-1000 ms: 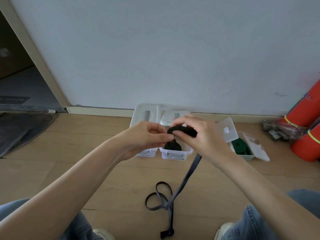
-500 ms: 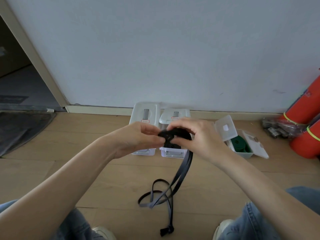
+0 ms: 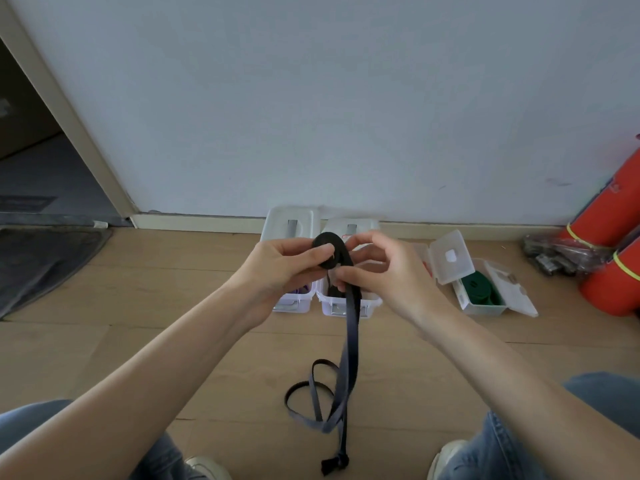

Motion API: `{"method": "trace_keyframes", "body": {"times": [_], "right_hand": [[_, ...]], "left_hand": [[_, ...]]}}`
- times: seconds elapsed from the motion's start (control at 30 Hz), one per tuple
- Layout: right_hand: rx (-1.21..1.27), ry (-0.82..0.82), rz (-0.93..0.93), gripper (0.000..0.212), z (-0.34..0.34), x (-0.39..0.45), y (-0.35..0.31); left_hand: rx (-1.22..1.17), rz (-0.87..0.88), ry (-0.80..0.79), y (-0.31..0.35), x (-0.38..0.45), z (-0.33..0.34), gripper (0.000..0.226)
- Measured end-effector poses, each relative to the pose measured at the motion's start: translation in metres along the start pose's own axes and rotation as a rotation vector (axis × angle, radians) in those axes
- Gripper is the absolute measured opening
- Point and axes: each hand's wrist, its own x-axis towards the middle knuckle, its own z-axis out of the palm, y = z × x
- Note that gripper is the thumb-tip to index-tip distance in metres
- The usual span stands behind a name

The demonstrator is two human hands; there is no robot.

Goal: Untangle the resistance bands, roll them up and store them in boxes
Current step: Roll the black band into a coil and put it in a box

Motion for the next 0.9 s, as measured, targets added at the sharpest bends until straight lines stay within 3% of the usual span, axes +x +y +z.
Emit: {"method": "trace_keyframes", "body": {"times": [0.13, 0.23, 0.33, 0.4, 0.47, 0.57, 0.67, 0.73, 0.8, 0.9], "right_hand": [[0.032, 0.064, -0.046, 0.023, 0.008, -0.001, 0.007], [-0.082, 0.050, -0.103, 0.028, 0.005, 0.000, 0.008], [-0.365, -0.071, -0.158, 0.038, 0.003, -0.001, 0.007], [-0.472, -0.133, -0.171, 0.039, 0.003, -0.002, 0.007], [-0.279, -0.142, -0.116, 0.036, 0.000, -0.001, 0.004], [0.118, -0.023, -0.008, 0.025, -0.007, 0.002, 0.004], [0.173, -0.011, -0.008, 0.016, 0.000, 0.001, 0.006], [0.191, -0.002, -0.023, 0.017, 0.008, 0.000, 0.009], [0.208, 0.038, -0.048, 0.019, 0.011, -0.001, 0.009], [0.141, 0.106, -0.106, 0.013, 0.009, 0.000, 0.008]], "left_hand": [[-0.013, -0.016, -0.030, -0.005, 0.002, 0.001, 0.013], [-0.037, -0.023, -0.092, -0.006, 0.004, -0.002, 0.013], [0.395, 0.029, -0.156, -0.003, 0.004, -0.007, 0.009], [0.549, 0.041, -0.176, 0.000, 0.003, -0.008, 0.006], [0.511, 0.065, -0.141, 0.001, 0.004, -0.011, 0.006], [0.198, 0.085, -0.018, 0.008, 0.007, -0.016, 0.009], [-0.193, 0.062, 0.029, 0.012, 0.006, -0.015, 0.014], [-0.313, 0.056, 0.021, 0.010, 0.004, -0.007, 0.012], [-0.299, 0.051, 0.017, 0.007, 0.004, 0.000, 0.011], [-0.031, 0.030, 0.063, 0.004, 0.005, 0.002, 0.018]]}}
